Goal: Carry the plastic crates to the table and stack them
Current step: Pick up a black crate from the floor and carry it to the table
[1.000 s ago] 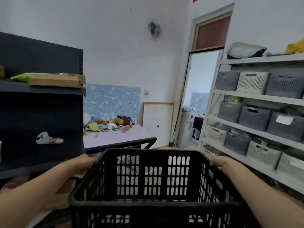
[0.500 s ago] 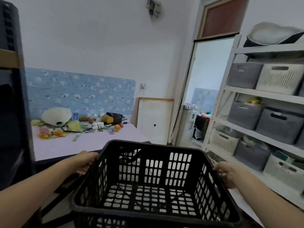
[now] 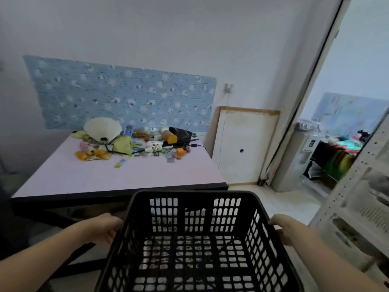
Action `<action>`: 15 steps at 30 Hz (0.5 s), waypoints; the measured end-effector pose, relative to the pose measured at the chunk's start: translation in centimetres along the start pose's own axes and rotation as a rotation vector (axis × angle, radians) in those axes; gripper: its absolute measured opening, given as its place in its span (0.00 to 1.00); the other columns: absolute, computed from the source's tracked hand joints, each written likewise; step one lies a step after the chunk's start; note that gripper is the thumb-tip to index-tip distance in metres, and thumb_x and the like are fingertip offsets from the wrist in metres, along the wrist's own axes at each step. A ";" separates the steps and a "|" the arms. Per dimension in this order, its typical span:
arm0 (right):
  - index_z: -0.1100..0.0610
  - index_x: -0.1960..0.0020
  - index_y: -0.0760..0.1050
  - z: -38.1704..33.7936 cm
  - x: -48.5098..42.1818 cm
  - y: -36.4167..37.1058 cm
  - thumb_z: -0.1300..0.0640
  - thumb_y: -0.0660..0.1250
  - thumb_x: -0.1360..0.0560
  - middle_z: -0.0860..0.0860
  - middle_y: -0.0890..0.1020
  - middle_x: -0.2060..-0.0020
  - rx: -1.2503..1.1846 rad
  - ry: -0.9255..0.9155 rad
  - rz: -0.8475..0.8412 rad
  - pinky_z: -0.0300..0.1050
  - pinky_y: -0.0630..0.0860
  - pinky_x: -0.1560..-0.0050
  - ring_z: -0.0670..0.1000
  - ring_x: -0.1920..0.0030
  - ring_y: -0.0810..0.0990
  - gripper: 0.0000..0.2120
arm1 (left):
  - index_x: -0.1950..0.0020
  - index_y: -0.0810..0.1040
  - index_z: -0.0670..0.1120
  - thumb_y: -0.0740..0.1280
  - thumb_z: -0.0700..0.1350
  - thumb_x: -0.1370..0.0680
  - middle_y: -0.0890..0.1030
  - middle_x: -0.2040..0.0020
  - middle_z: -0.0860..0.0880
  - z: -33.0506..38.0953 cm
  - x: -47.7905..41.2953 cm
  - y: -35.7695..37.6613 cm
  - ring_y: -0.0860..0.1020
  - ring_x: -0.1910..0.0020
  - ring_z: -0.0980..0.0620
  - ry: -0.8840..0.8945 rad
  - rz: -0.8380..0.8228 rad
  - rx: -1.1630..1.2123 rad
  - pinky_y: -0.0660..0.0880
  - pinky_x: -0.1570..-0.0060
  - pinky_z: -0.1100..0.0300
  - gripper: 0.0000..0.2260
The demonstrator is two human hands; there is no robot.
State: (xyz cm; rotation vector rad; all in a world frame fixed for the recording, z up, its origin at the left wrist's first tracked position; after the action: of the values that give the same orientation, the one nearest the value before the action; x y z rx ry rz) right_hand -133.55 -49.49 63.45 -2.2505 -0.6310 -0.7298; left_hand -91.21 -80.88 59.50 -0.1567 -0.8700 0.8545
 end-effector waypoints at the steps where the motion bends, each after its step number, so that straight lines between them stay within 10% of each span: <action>1: 0.65 0.53 0.69 -1.4 -2.4 1.2 0.63 0.57 0.22 0.59 0.73 0.76 -0.022 0.000 -0.016 0.41 0.70 0.79 0.57 0.77 0.71 0.05 | 0.63 0.72 0.37 0.58 0.35 0.22 0.76 0.77 0.42 0.3 -2.2 0.0 0.73 0.82 0.48 -0.010 0.009 0.011 0.71 0.78 0.63 0.11; 9: 0.68 0.55 0.68 -9.6 -18.8 9.7 0.69 0.55 0.21 0.62 0.73 0.67 -0.098 0.036 -0.023 0.42 0.70 0.88 0.57 0.84 0.74 0.06 | 0.63 0.72 0.36 0.59 0.30 0.22 0.71 0.71 0.42 2.2 -17.9 0.4 0.73 0.83 0.49 -0.159 0.073 0.159 0.71 0.81 0.64 0.10; 15: 0.70 0.58 0.70 -11.7 -28.4 14.5 0.72 0.57 0.22 0.62 0.74 0.66 -0.061 0.106 -0.023 0.41 0.71 0.85 0.58 0.71 0.73 0.07 | 0.60 0.74 0.35 0.60 0.30 0.21 0.77 0.60 0.39 1.0 -26.3 1.8 0.75 0.69 0.45 -0.281 0.164 0.289 0.74 0.71 0.57 0.08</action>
State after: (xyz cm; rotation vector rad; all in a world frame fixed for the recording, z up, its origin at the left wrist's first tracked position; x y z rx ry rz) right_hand -149.02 -73.92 45.65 -2.2463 -0.5912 -0.8852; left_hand -102.08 -98.66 43.39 0.1501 -0.9925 1.1647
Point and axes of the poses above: each hand's wrist, its own x-axis away from the middle knuckle, its own y-axis out of the palm, z = x × y, the point moved 7 cm from there along -x, towards the middle knuckle
